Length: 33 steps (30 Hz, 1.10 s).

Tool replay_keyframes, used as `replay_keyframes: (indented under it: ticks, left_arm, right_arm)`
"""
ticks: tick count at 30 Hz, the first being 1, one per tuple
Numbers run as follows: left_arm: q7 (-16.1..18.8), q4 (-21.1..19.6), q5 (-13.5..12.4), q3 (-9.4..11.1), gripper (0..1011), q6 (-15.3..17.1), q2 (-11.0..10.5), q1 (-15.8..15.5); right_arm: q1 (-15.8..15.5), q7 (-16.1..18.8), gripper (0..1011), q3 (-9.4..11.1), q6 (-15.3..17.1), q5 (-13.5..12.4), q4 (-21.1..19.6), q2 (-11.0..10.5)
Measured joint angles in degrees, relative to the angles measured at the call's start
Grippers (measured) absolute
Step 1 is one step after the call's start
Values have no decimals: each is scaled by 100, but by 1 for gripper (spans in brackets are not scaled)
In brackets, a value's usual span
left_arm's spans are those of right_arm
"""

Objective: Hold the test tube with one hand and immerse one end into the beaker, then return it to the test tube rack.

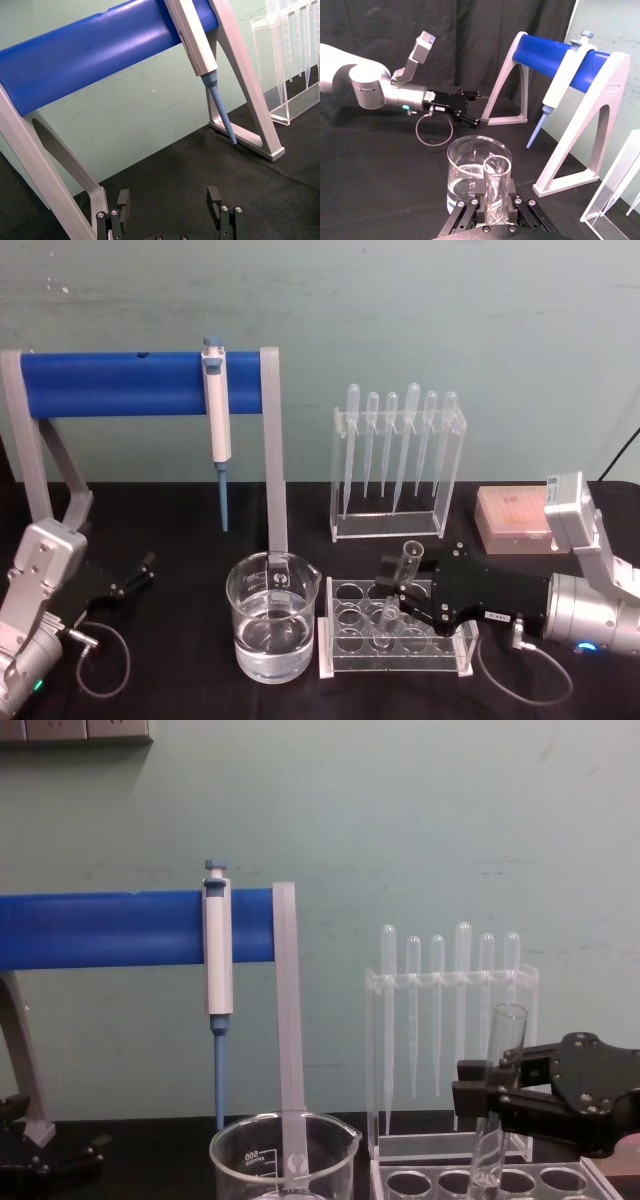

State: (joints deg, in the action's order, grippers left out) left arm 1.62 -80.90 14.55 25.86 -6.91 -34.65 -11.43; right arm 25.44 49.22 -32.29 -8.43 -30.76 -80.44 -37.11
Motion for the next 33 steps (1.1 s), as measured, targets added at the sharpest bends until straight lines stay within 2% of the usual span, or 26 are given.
replay_keyframes:
  ticks: [15,33]
  left_arm:
    - [0,0,0,0,1000,0,0,0]
    - [0,0,0,0,1000,0,0,0]
  right_arm:
    - [-9,2,226,-10,-152,201,202,83]
    - [-17,7,227,2,-162,259,280,136]
